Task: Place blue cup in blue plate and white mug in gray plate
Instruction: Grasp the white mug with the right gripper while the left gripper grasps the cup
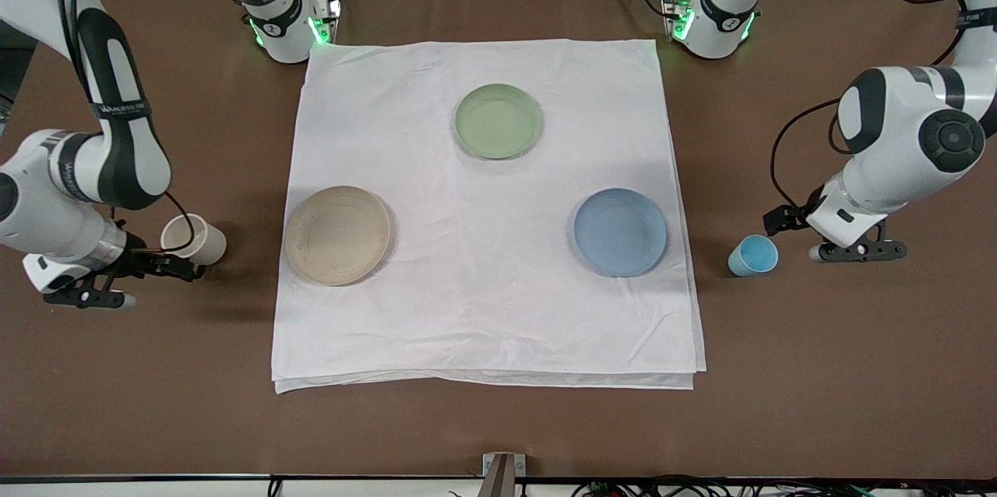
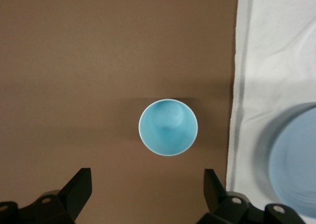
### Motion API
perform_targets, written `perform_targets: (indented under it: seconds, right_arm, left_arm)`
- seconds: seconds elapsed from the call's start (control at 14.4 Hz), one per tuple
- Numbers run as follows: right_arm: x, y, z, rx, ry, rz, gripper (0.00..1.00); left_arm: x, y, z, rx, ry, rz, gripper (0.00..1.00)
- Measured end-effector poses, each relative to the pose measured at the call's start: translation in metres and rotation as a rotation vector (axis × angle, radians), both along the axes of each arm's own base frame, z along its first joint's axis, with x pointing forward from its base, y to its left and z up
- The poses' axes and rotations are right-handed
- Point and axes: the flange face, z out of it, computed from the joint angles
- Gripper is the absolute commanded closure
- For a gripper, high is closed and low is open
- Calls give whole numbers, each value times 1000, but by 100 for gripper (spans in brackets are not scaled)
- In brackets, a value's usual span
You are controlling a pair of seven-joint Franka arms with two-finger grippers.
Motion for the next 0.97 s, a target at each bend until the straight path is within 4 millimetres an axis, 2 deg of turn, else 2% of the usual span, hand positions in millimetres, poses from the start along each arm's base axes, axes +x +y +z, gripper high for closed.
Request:
perform_targets:
  seconds: [0.14, 0.28, 0.35, 0.42, 0.48, 0.55, 0.76, 0.83, 0.9, 0.97]
  right_arm:
    - [-14, -3, -29, 0, 20, 6, 20]
    - [-25, -5, -43, 5, 51, 5, 61]
    - [-28, -6, -46, 7, 61, 4, 79]
    - [-30, -7, -47, 8, 66, 7, 90]
    - [-30, -8, -48, 8, 69, 13, 98]
    - [-31, -10, -48, 8, 70, 19, 100]
    - [-30, -14, -44, 8, 66, 22, 100]
    - [-28, -12, -39, 14, 74, 18, 100]
    - [-26, -7, -28, 27, 96, -3, 100]
    - [-24, 3, -13, 47, 118, -41, 100]
  left_arm:
    - [3, 9, -29, -6, -3, 18, 2]
    - [8, 21, -53, -12, -13, 38, 13]
    - [9, 23, -65, -15, -17, 42, 14]
    - [11, 24, -75, -18, -20, 43, 15]
    - [12, 23, -84, -20, -22, 46, 22]
    - [12, 22, -92, -22, -23, 54, 33]
    - [13, 20, -109, -28, -22, 58, 80]
    - [13, 20, -112, -28, -19, 58, 92]
    - [13, 19, -112, -28, -20, 58, 100]
    - [14, 19, -111, -28, -23, 57, 100]
